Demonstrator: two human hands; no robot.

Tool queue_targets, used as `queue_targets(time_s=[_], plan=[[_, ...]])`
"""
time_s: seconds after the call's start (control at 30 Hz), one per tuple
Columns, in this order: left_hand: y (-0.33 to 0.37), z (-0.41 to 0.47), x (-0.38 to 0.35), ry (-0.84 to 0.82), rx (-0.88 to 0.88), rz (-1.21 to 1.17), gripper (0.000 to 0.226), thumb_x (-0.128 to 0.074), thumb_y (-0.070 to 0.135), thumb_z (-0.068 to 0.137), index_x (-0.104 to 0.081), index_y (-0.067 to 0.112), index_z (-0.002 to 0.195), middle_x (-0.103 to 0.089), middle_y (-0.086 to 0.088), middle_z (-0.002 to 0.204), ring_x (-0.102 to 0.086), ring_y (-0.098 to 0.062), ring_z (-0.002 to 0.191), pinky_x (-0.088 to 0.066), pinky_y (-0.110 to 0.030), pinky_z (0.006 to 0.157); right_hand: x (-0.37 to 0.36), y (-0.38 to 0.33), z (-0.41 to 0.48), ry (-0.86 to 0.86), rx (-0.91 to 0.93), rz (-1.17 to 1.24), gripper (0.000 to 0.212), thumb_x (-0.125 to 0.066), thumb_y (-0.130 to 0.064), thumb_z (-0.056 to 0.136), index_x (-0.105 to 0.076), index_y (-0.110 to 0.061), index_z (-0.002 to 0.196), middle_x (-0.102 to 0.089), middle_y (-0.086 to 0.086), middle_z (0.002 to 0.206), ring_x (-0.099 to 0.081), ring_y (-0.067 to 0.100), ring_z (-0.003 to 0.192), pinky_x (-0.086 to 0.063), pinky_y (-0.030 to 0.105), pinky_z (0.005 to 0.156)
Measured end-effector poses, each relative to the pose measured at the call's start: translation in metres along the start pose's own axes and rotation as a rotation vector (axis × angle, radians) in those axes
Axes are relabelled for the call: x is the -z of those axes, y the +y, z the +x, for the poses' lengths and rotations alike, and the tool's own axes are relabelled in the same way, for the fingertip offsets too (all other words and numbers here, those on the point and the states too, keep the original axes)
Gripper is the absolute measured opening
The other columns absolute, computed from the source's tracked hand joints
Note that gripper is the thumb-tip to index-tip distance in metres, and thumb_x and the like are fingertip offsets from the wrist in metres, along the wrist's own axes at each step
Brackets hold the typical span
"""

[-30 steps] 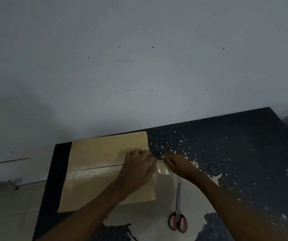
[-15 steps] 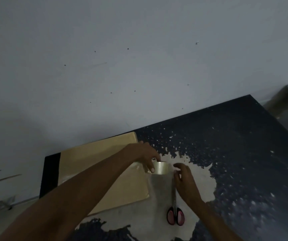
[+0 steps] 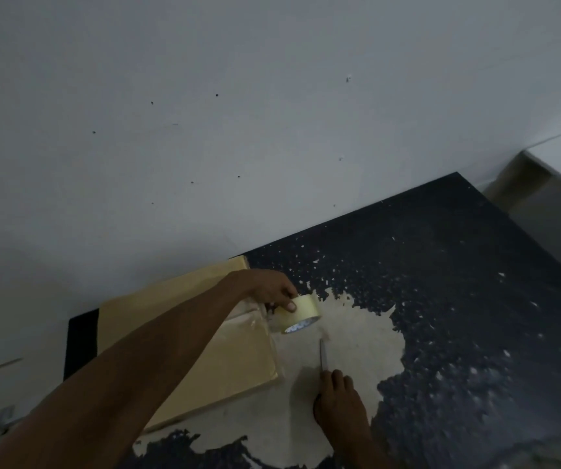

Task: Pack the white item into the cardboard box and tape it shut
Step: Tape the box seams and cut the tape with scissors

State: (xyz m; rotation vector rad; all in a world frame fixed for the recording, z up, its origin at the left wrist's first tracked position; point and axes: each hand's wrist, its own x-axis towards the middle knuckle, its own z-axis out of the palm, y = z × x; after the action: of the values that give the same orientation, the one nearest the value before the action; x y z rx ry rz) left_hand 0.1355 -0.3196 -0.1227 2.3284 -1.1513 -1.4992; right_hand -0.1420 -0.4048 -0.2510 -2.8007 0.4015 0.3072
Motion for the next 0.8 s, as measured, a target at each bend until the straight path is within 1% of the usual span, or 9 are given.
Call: queue_targets(time_s=[0.13, 0.27, 0.4, 0.5, 0.53, 0.6, 0.67, 0.7, 0.8], plan=[[-0.003, 0.002, 0.001, -0.027, 0.004, -0.037, 0.003, -0.063, 0.031, 0.093, -0.066, 0.032, 0.096, -0.071, 0.001, 0.095, -0.067, -0.025, 0.087, -0.051, -0.032, 0.077, 0.005, -0.005, -0.012, 0.005, -0.009, -0.044, 0.03, -0.067, -0.015, 0.071, -0.059, -0.01, 0.099, -0.054, 0.01, 0.08, -0.05, 0.03, 0.068, -0.043, 0.039, 0.051], [0.0, 0.0, 0.006, -0.016, -0.013, -0.113, 0.01, -0.067, 0.03, 0.091, -0.07, 0.026, 0.1, -0.072, -0.002, 0.098, -0.066, -0.02, 0.087, -0.052, -0.034, 0.079, -0.001, -0.008, -0.024, -0.045, -0.067, -0.047, 0.045, -0.078, -0.019, 0.066, -0.066, -0.009, 0.108, -0.058, 0.012, 0.079, -0.054, 0.027, 0.06, -0.046, 0.038, 0.042], [0.002, 0.0, 0.008, -0.005, -0.014, -0.089, 0.019, -0.067, 0.03, 0.091, -0.066, 0.022, 0.108, -0.069, -0.008, 0.106, -0.064, -0.021, 0.088, -0.049, -0.032, 0.077, 0.002, -0.01, -0.024, -0.022, -0.045, -0.054, 0.031, -0.054, -0.015, 0.078, -0.07, -0.004, 0.103, -0.058, 0.01, 0.071, -0.054, 0.024, 0.051, -0.043, 0.033, 0.039], [0.002, 0.002, 0.008, -0.025, 0.009, -0.107, 0.017, -0.07, 0.028, 0.089, -0.064, 0.026, 0.105, -0.069, -0.004, 0.101, -0.067, -0.03, 0.094, -0.053, -0.038, 0.08, 0.005, -0.01, -0.019, -0.074, -0.109, -0.009, 0.03, -0.08, -0.014, 0.068, -0.07, -0.003, 0.094, -0.055, 0.006, 0.062, -0.05, 0.02, 0.042, -0.039, 0.029, 0.035], [0.002, 0.002, 0.008, -0.035, 0.02, -0.114, 0.017, -0.071, 0.027, 0.088, -0.064, 0.025, 0.104, -0.068, -0.001, 0.098, -0.068, -0.033, 0.096, -0.054, -0.04, 0.081, 0.007, -0.009, -0.017, -0.106, -0.116, -0.007, 0.03, -0.082, -0.017, 0.067, -0.069, -0.005, 0.091, -0.055, 0.004, 0.063, -0.05, 0.018, 0.042, -0.039, 0.028, 0.035], [0.001, 0.004, 0.008, -0.053, 0.029, -0.102, 0.017, -0.071, 0.027, 0.088, -0.064, 0.024, 0.104, -0.068, 0.003, 0.094, -0.068, -0.033, 0.095, -0.054, -0.042, 0.081, 0.013, -0.009, -0.013, -0.193, -0.146, 0.024, 0.022, -0.067, -0.025, 0.085, -0.064, -0.01, 0.101, -0.059, 0.005, 0.084, -0.06, 0.021, 0.059, -0.048, 0.033, 0.048], [0.003, 0.004, 0.009, -0.058, 0.019, -0.084, 0.019, -0.071, 0.028, 0.088, -0.065, 0.022, 0.105, -0.07, -0.002, 0.099, -0.067, -0.027, 0.092, -0.054, -0.041, 0.082, 0.02, -0.008, -0.007, -0.241, -0.208, 0.257, 0.024, -0.049, -0.03, 0.096, -0.054, -0.016, 0.114, -0.055, 0.007, 0.108, -0.063, 0.026, 0.087, -0.052, 0.036, 0.073], [0.004, 0.004, 0.01, -0.055, 0.011, -0.084, 0.02, -0.071, 0.028, 0.088, -0.065, 0.021, 0.106, -0.07, -0.004, 0.103, -0.066, -0.023, 0.091, -0.053, -0.04, 0.082, 0.025, -0.007, -0.007, -0.299, -0.241, 0.439, 0.025, -0.051, -0.03, 0.096, -0.054, -0.017, 0.116, -0.055, 0.007, 0.11, -0.062, 0.027, 0.093, -0.051, 0.036, 0.08], [0.009, 0.003, 0.014, -0.052, -0.008, -0.143, 0.027, -0.071, 0.024, 0.088, -0.066, 0.014, 0.113, -0.071, -0.002, 0.106, -0.066, -0.015, 0.092, -0.051, -0.029, 0.081, 0.046, -0.002, -0.01, -0.447, -0.306, 0.965, 0.031, -0.066, -0.014, 0.086, -0.059, -0.014, 0.117, -0.067, 0.006, 0.091, -0.065, 0.023, 0.077, -0.055, 0.041, 0.079]])
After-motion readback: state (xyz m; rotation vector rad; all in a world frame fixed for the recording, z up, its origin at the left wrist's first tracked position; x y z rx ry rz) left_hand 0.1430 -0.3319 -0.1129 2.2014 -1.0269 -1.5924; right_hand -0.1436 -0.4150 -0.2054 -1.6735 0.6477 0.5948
